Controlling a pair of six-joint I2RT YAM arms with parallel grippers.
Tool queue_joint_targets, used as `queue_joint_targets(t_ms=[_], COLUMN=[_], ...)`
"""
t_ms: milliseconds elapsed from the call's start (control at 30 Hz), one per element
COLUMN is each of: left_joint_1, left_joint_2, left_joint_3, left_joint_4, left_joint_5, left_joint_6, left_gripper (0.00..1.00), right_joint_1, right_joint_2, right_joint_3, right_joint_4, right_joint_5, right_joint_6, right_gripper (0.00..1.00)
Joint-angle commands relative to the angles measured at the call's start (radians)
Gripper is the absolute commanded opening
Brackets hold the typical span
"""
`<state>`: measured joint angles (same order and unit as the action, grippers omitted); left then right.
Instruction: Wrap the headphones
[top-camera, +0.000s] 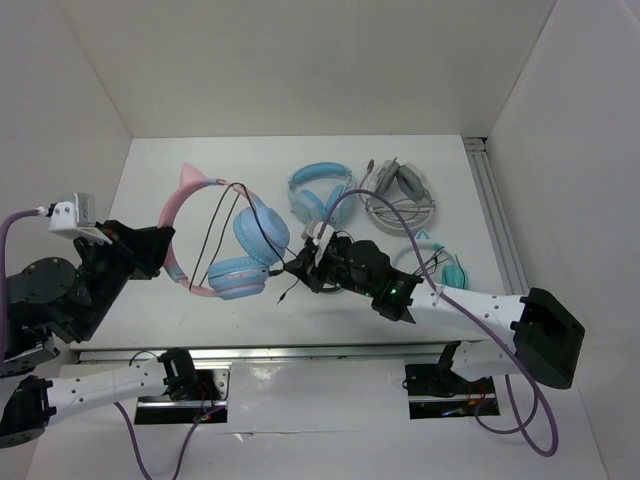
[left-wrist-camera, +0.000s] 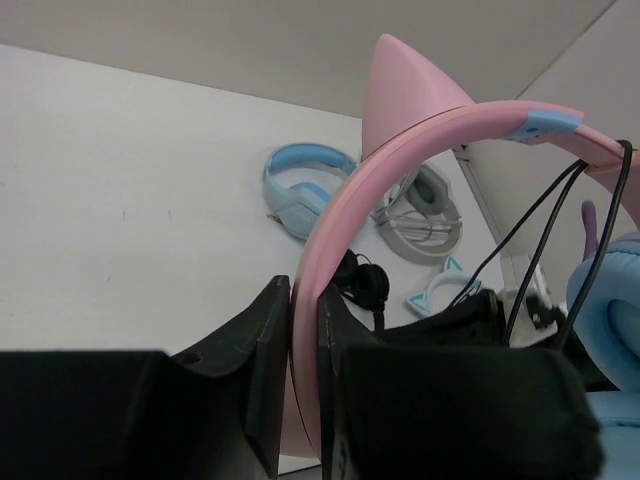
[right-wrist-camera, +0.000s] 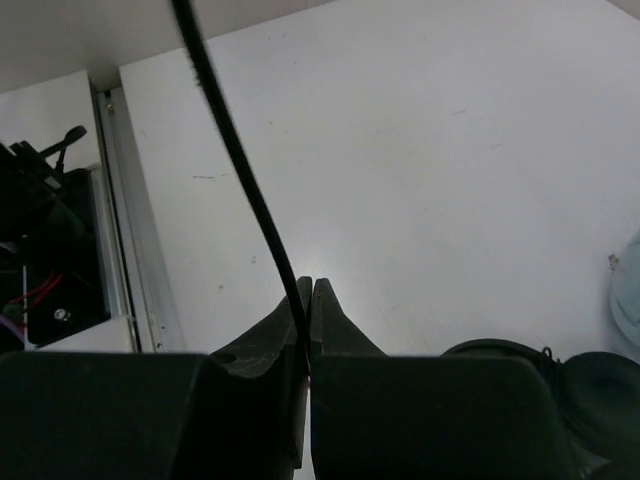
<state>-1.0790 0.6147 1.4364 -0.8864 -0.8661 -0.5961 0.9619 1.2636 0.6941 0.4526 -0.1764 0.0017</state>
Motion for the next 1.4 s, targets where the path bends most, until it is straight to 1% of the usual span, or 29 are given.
queue_joint_targets(t_ms=[0, 33, 133, 267, 300, 333, 400, 567, 667, 700, 767, 967, 1167, 1267, 1333, 1367], left_joint_1=[-0.004, -0.004, -0.004, -0.004, -0.004, -0.004, -0.004, -0.004, -0.004, -0.004, -0.004, -0.004, -0.004, -0.004, -0.004, -0.004], left_joint_2=[-0.006, -0.006, -0.018, -0.018, -0.018, -0.018, -0.006, 0.019, 0.028, 0.028, 0.028, 0.005, 0.005, 0.005, 0.014, 0.014], left_joint_3=[-0.004, -0.004, -0.028, -0.037, -0.037, -0.037, -0.037, -0.028, -0.04, -0.041, -0.068, -0.11, -0.119, -0.11, -0.11, -0.1], left_joint_4=[0.162, 0.162, 0.162, 0.162, 0.147, 0.147, 0.136, 0.136, 0.136, 0.136, 0.136, 0.136, 0.136, 0.136, 0.136, 0.136], left_joint_5=[-0.088, -0.099, -0.146, -0.186, -0.195, -0.195, -0.209, -0.209, -0.22, -0.232, -0.243, -0.254, -0.254, -0.264, -0.274, -0.274], left_joint_6=[-0.165, -0.203, -0.276, -0.347, -0.367, -0.382, -0.406, -0.429, -0.429, -0.429, -0.439, -0.458, -0.467, -0.456, -0.456, -0.456], left_gripper=[0.0, 0.0, 0.0, 0.0, 0.0, 0.0, 0.0, 0.0, 0.0, 0.0, 0.0, 0.0, 0.0, 0.0, 0.0, 0.0], right_joint_1=[0.078, 0.128, 0.214, 0.299, 0.313, 0.328, 0.363, 0.423, 0.466, 0.48, 0.52, 0.56, 0.56, 0.56, 0.56, 0.56], right_joint_2=[-0.027, -0.027, 0.003, 0.052, 0.071, 0.082, 0.108, 0.218, 0.253, 0.253, 0.253, 0.263, 0.272, 0.272, 0.272, 0.272], right_joint_3=[-0.007, -0.007, 0.004, 0.013, -0.002, -0.011, -0.022, 0.03, 0.057, 0.058, 0.047, 0.07, 0.114, 0.114, 0.105, 0.105], right_joint_4=[0.083, 0.083, 0.133, 0.195, 0.255, 0.286, 0.363, 0.417, 0.466, 0.486, 0.538, 0.538, 0.514, 0.514, 0.514, 0.514], right_joint_5=[0.133, 0.165, 0.205, 0.248, 0.249, 0.249, 0.238, 0.177, 0.176, 0.176, 0.205, 0.236, 0.227, 0.218, 0.218, 0.218], right_joint_6=[0.004, -0.008, -0.018, -0.029, -0.041, -0.042, -0.051, -0.063, -0.083, -0.098, -0.124, -0.155, -0.155, -0.155, -0.155, -0.155], right_gripper=[0.0, 0.0, 0.02, 0.03, 0.03, 0.05, 0.05, 0.05, 0.05, 0.1, 0.17, 0.29, 0.29, 0.31, 0.35, 0.35])
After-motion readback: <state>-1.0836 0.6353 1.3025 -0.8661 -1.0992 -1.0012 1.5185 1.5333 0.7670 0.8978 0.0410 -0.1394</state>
